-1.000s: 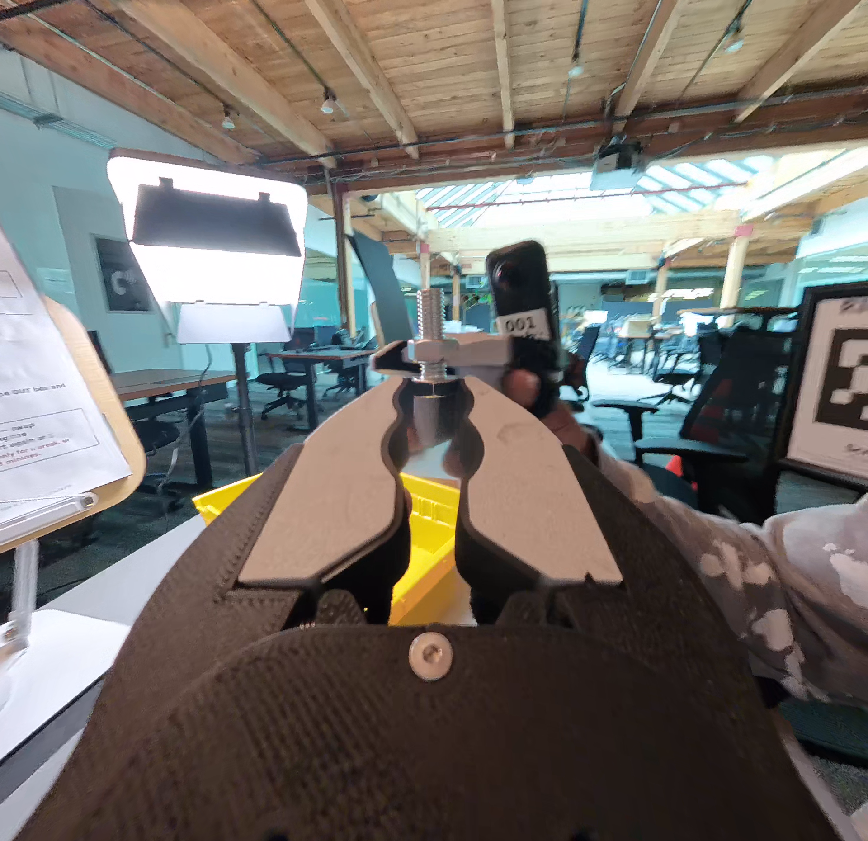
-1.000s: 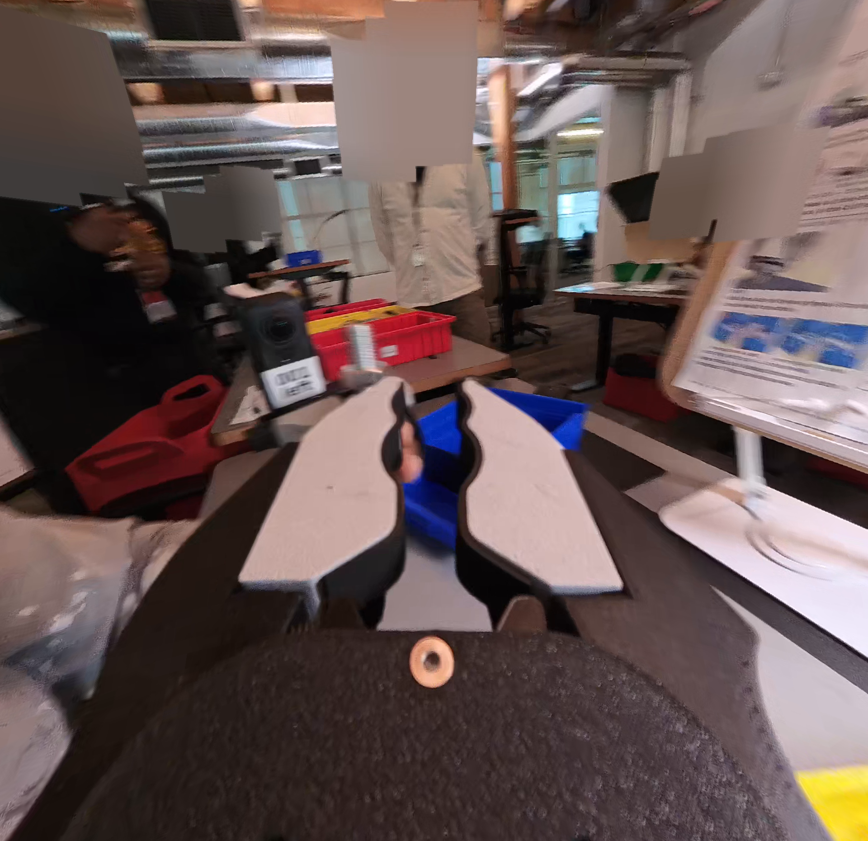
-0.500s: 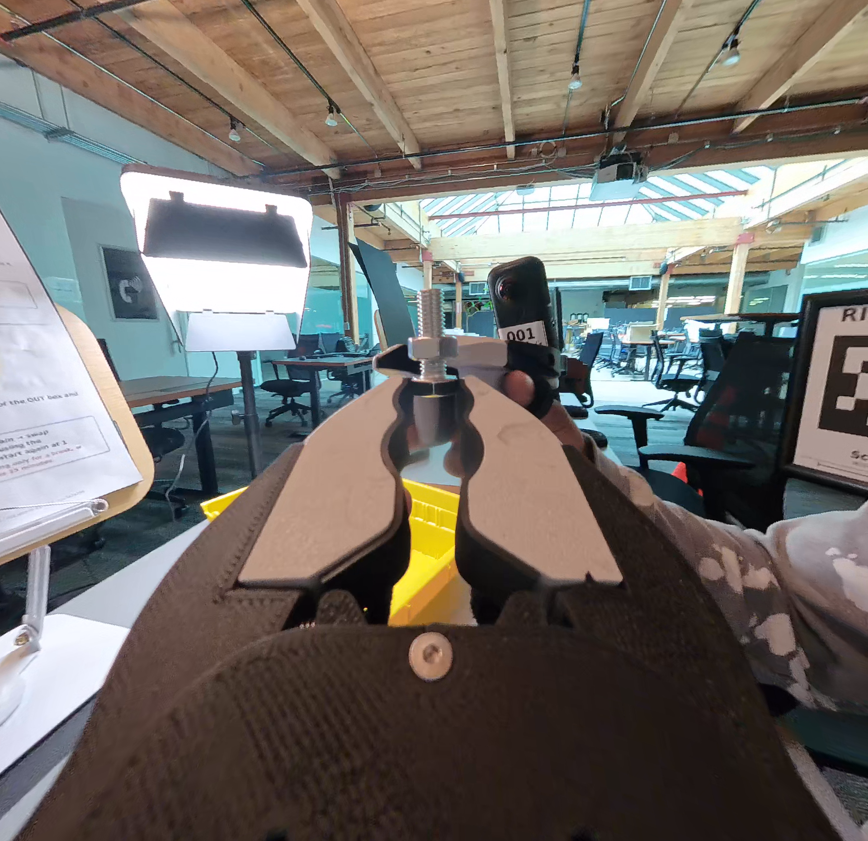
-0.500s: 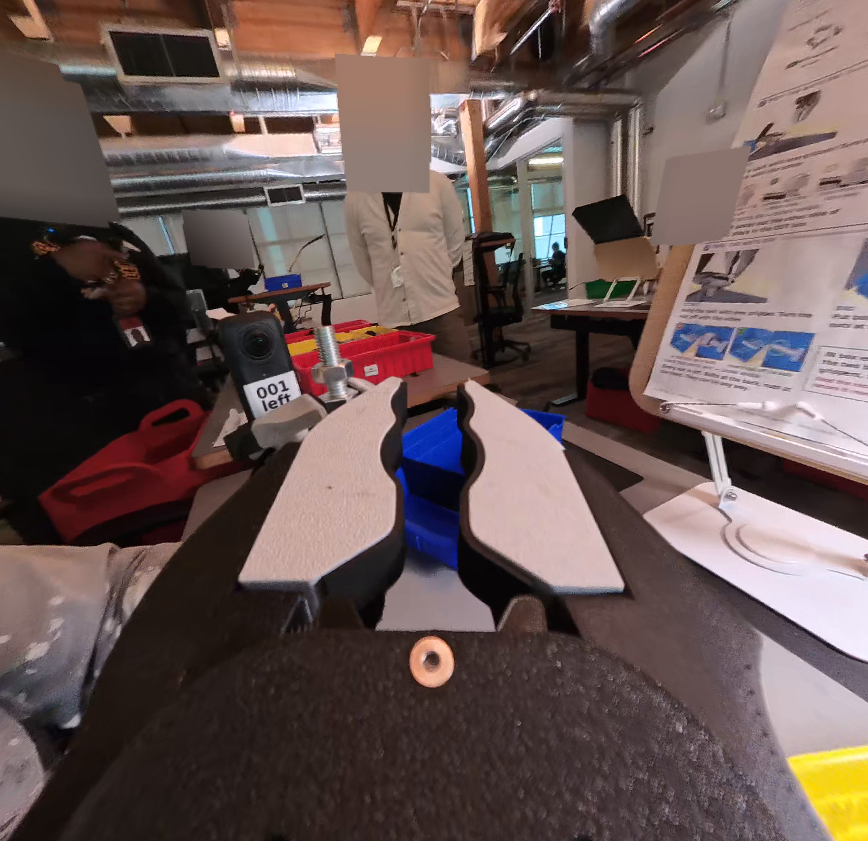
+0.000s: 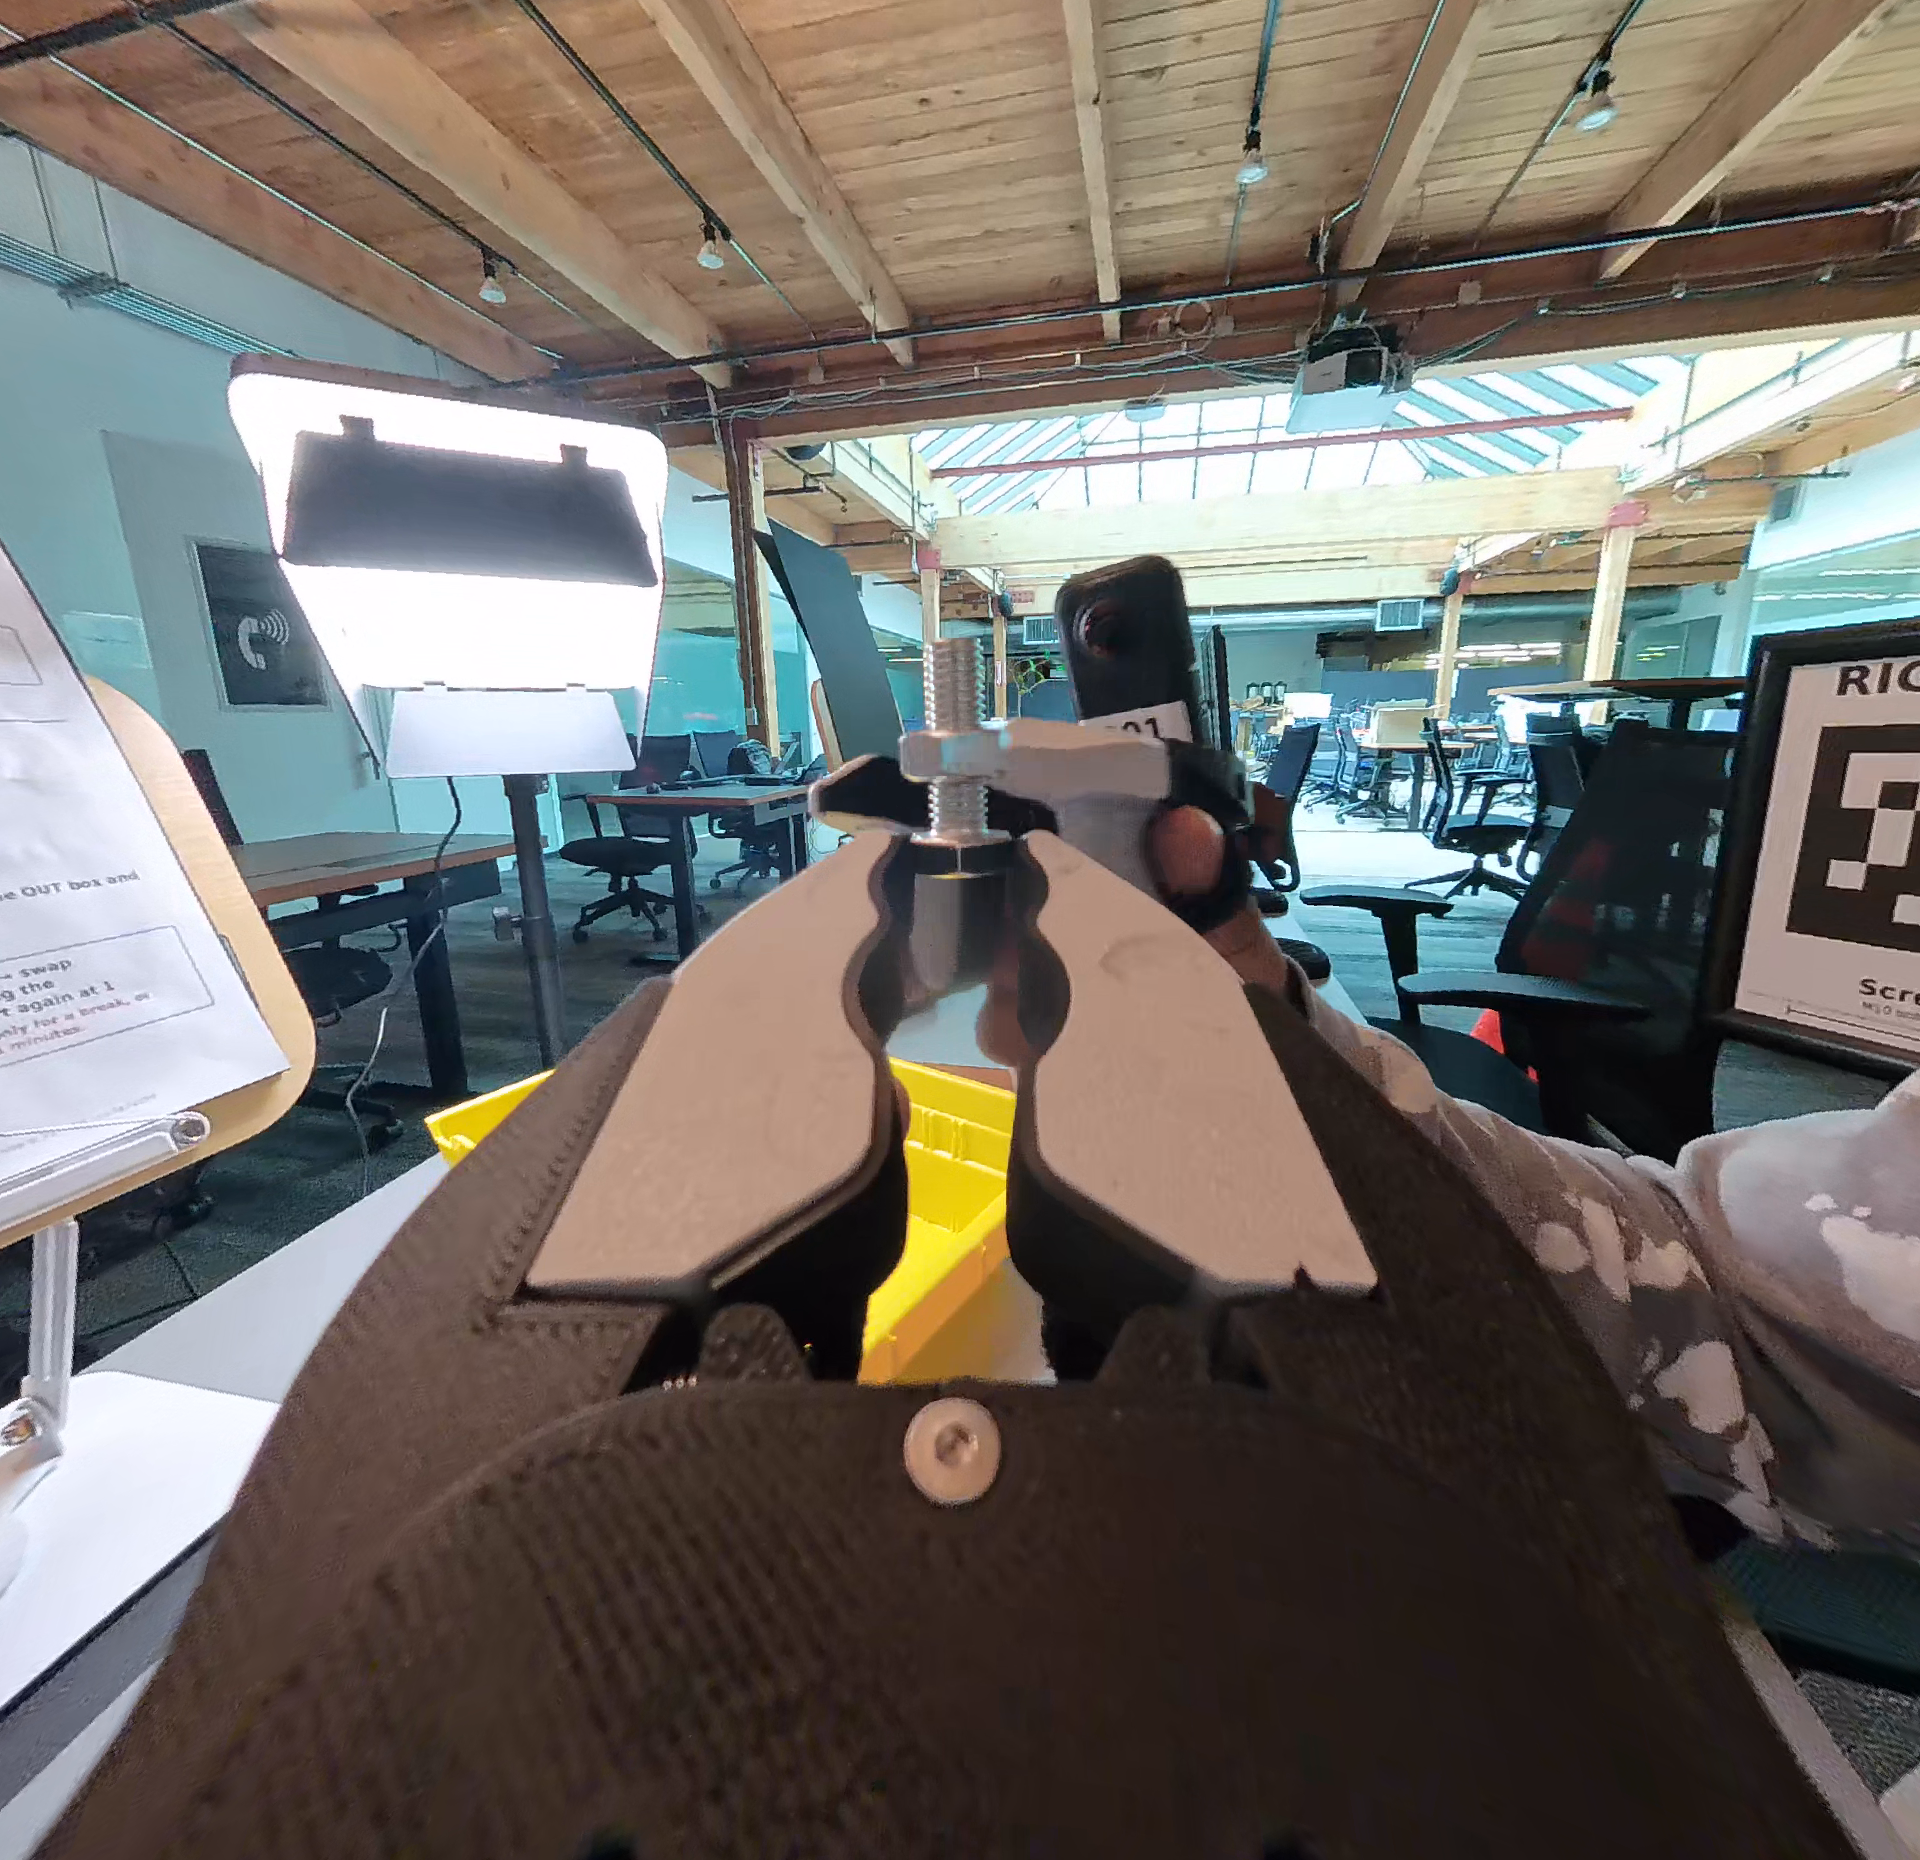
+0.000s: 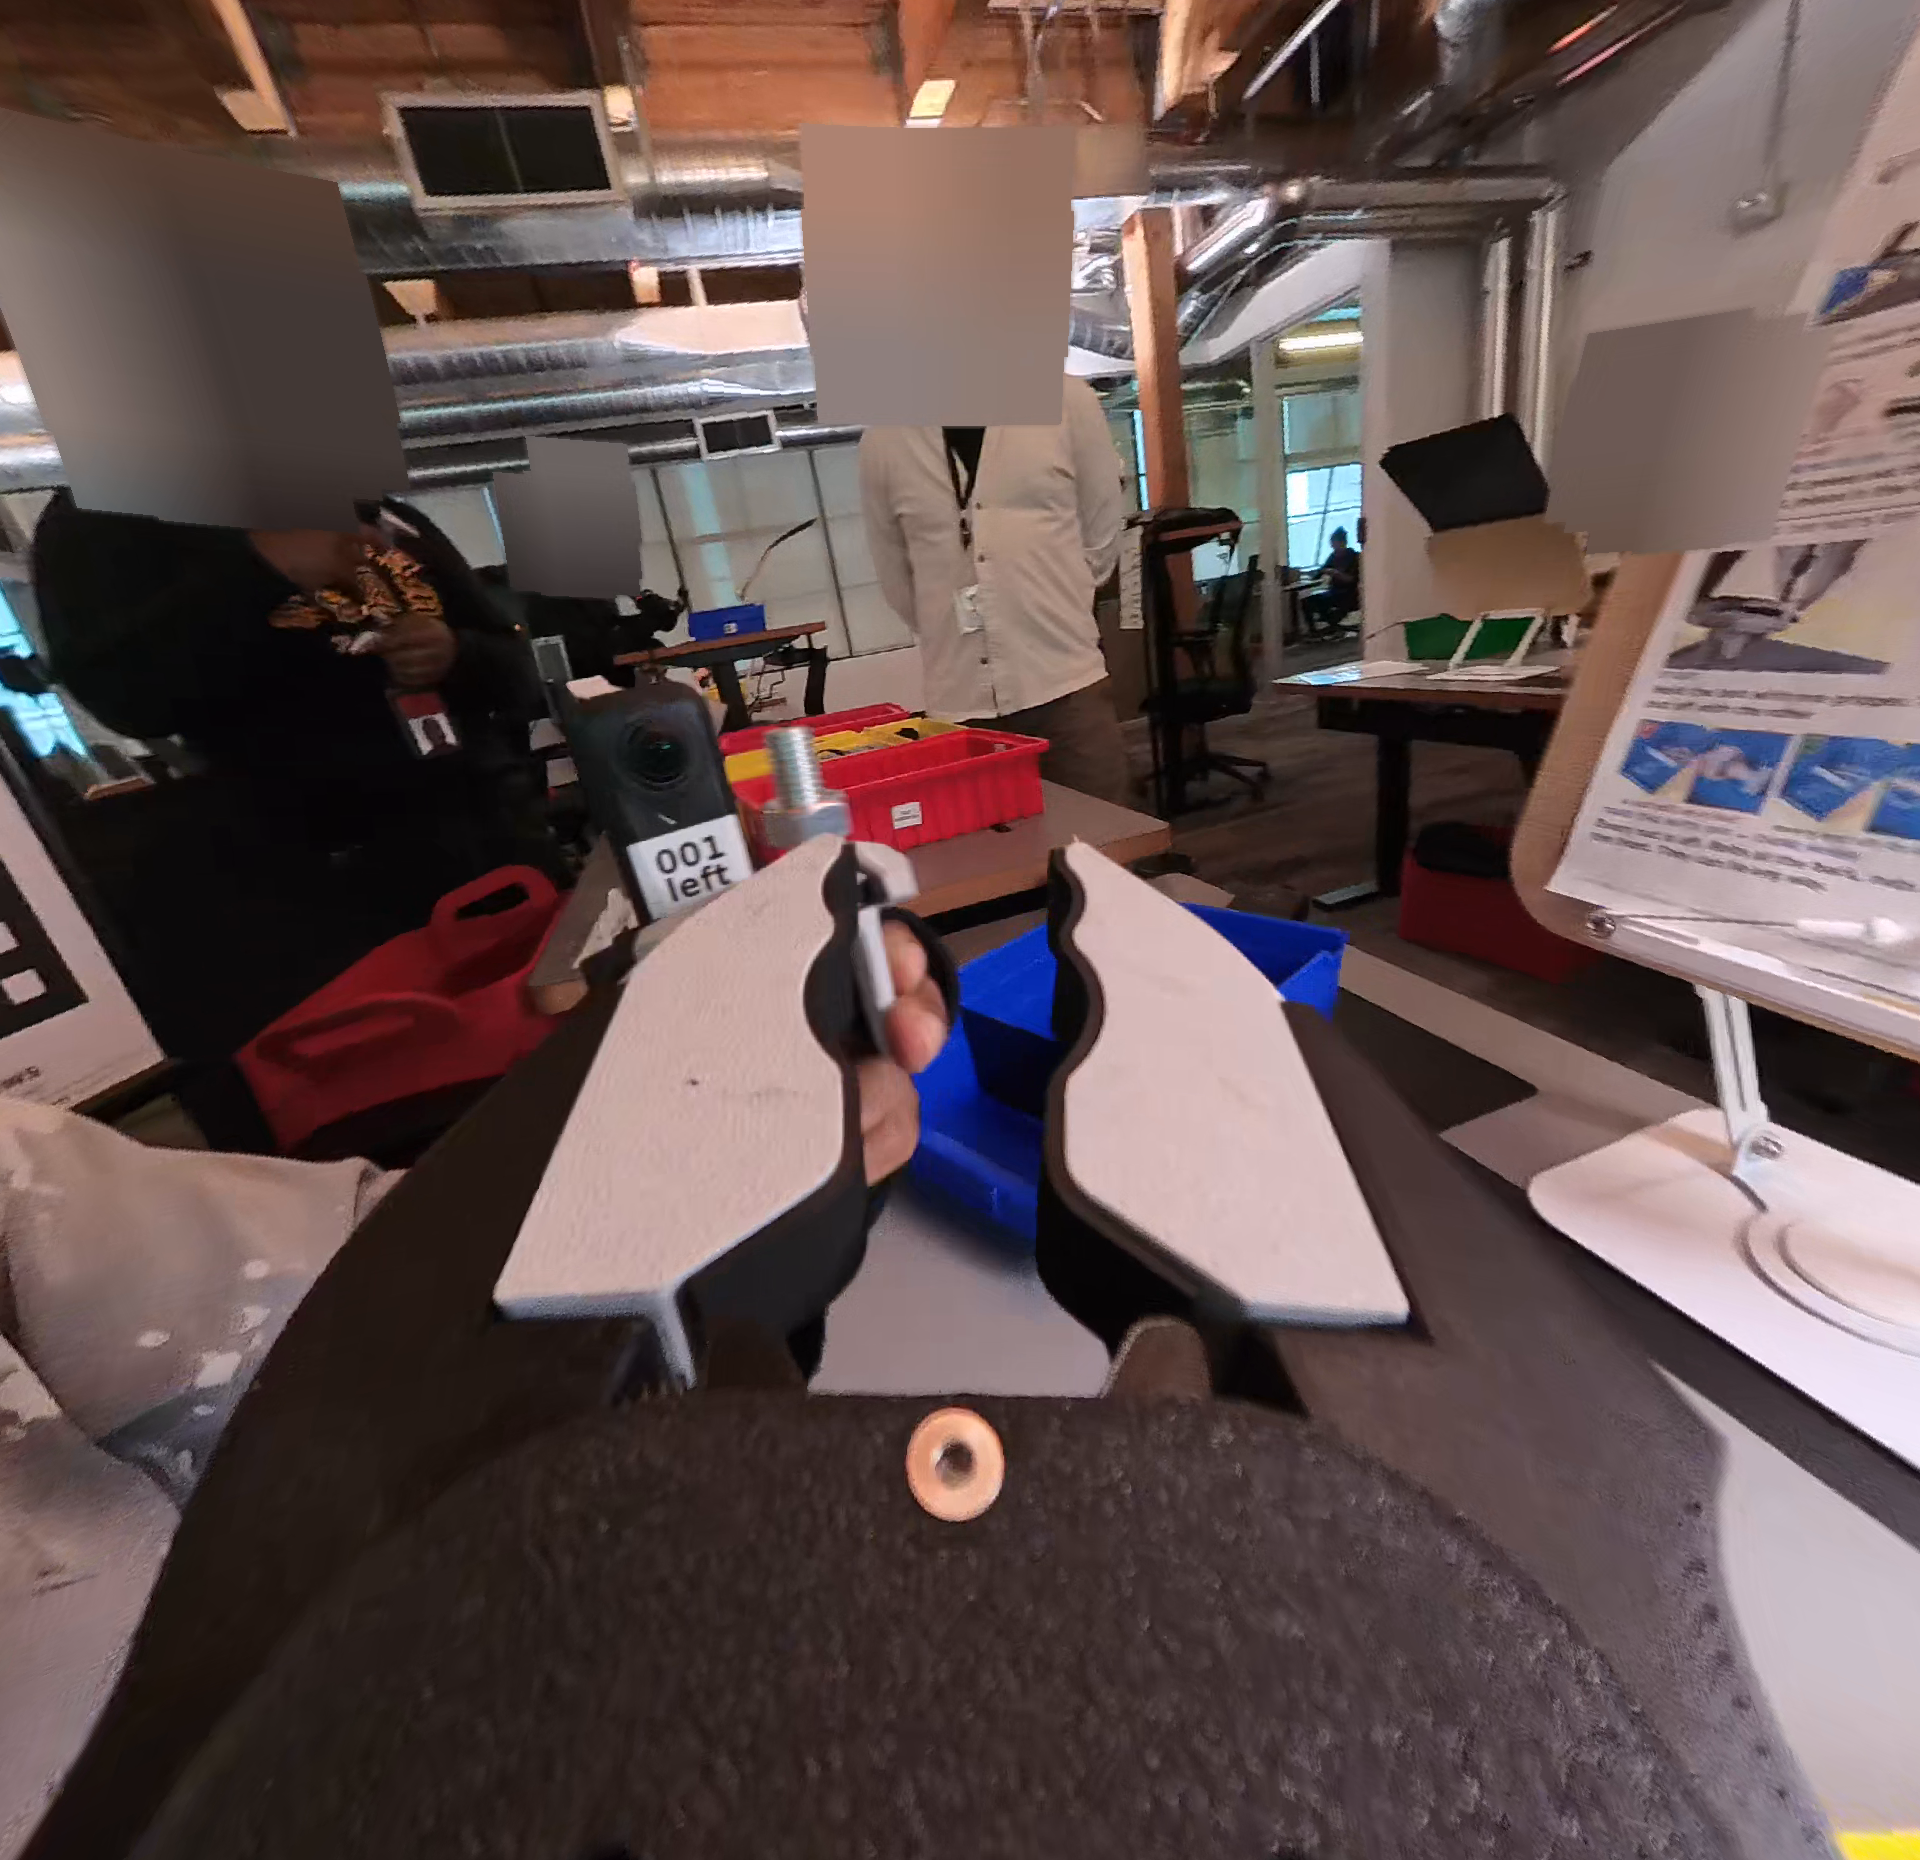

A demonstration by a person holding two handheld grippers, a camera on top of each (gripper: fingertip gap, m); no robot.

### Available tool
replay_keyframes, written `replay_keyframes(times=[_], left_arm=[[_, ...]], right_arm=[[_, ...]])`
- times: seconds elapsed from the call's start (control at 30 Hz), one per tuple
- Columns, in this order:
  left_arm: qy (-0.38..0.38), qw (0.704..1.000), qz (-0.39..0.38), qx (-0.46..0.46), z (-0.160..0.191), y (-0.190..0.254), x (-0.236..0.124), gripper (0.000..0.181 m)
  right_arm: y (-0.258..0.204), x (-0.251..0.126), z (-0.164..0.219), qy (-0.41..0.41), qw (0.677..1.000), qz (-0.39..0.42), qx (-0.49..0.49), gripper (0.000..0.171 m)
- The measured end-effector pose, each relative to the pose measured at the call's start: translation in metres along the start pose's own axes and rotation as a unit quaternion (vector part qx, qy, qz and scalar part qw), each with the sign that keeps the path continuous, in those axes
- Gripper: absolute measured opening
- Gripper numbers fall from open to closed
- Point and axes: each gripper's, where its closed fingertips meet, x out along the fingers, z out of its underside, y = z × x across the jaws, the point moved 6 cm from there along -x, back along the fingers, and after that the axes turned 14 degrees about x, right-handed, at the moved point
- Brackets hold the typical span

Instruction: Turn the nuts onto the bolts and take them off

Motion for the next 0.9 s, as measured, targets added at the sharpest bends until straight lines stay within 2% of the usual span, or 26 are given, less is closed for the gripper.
replay_keyframes(times=[0.1,0.2,0.23,0.3,0.37,0.5,0.6,0.67,0.7,0.9], left_arm=[[-0.007,1.0,0.001,-0.001,0.005,0.001,0.002,0.018],[-0.002,1.0,-0.001,-0.006,0.004,0.001,0.001,0.018],[0.01,1.0,0.007,-0.009,0.001,0.001,0.0,0.018],[0.008,1.0,0.002,-0.001,-0.002,0.0,-0.001,0.018],[0.003,1.0,0.001,0.003,-0.002,0.001,0.0,0.018],[-0.005,1.0,0.003,0.001,0.004,0.002,0.003,0.018],[-0.005,1.0,0.001,-0.001,0.004,0.002,0.002,0.018],[0.013,1.0,0.007,-0.014,0.001,0.0,-0.001,0.018],[0.012,1.0,0.005,-0.008,-0.001,0.0,-0.001,0.018],[0.0,1.0,0.001,0.003,0.003,0.002,0.002,0.018]], right_arm=[[-0.014,0.011,0.009,-0.016,0.999,-0.016,-0.022,0.04],[-0.008,0.009,0.007,-0.006,1.0,-0.01,-0.013,0.039],[0.001,0.005,0.003,0.008,1.0,0.019,0.002,0.018],[0.009,-0.004,-0.003,0.034,0.999,0.034,-0.001,0.018],[0.003,-0.002,-0.003,0.02,1.0,0.017,-0.002,0.028],[-0.017,0.01,0.007,-0.004,1.0,-0.019,-0.023,0.038],[-0.013,0.009,0.006,-0.005,0.999,-0.008,-0.03,0.04],[0.0,0.001,-0.001,0.016,0.999,0.031,-0.013,0.021],[0.004,-0.003,-0.004,0.031,0.999,0.038,-0.018,0.021],[-0.017,0.008,0.005,-0.001,1.0,-0.011,-0.024,0.039]])
